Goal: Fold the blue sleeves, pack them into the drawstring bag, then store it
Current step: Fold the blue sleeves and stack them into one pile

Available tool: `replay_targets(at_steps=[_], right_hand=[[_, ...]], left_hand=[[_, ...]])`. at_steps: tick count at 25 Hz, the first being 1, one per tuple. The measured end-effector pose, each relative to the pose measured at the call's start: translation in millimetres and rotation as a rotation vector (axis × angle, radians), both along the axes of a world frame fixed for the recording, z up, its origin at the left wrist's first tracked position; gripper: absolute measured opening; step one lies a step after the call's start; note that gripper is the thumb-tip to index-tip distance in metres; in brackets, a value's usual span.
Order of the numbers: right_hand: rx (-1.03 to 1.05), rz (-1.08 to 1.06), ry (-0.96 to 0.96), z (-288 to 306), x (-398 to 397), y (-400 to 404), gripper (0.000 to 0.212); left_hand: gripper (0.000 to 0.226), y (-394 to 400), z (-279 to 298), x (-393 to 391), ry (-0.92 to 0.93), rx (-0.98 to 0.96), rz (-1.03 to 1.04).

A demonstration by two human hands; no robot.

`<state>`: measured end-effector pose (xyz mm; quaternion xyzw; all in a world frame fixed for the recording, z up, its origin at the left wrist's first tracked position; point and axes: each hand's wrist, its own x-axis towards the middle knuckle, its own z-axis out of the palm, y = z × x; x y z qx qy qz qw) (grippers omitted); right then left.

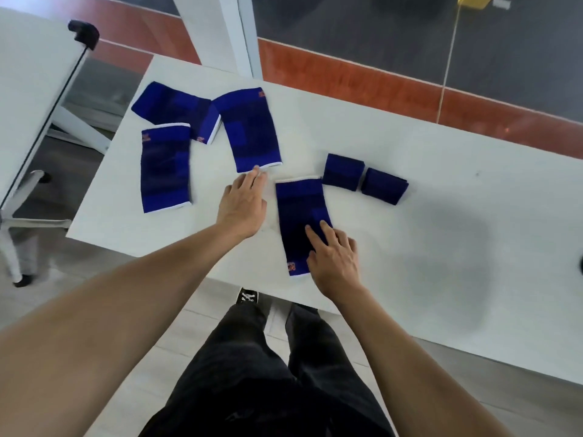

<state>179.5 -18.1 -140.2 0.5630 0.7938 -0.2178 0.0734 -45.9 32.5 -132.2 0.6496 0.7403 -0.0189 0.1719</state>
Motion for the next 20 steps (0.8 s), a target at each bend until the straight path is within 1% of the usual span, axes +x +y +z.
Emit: replay_targets(at_steps=[4,7,11,16,18,20], right_hand=[[0.003,-0.056,-0.043,-0.3,-21.7,1.6,0.059],[0.005,-0.118,-0.073,0.8,-35.6,1.0,0.06],[-0.033,-0.185,-0.138,2.3,-50.6,1.7,0.066],[-0.072,-0.234,-0.222,5.0,-72.6,13.3,0.071],[-0.028,-0.256,-0.238,6.7,-85.7,16.2,0.071],[0.098,-0.254,-0.168,9.4,-106.1,12.0,0.063]], left_hand=[[0.064,13.7,-14.1,-24.9,-0.029,-0.101,-0.064],[0.065,7.9,-12.2,-45.6,0.012,-0.085,-0.051],[0.067,-38.5,-5.1,-71.6,0.156,-0.069,-0.142],[0.068,-94.9,-10.4,-91.3,0.175,-0.059,-0.203],[0.066,-107.2,-9.1,-96.5,0.168,-0.049,-0.204],[0.063,-117.1,-5.1,-98.1,0.138,-0.035,-0.198]])
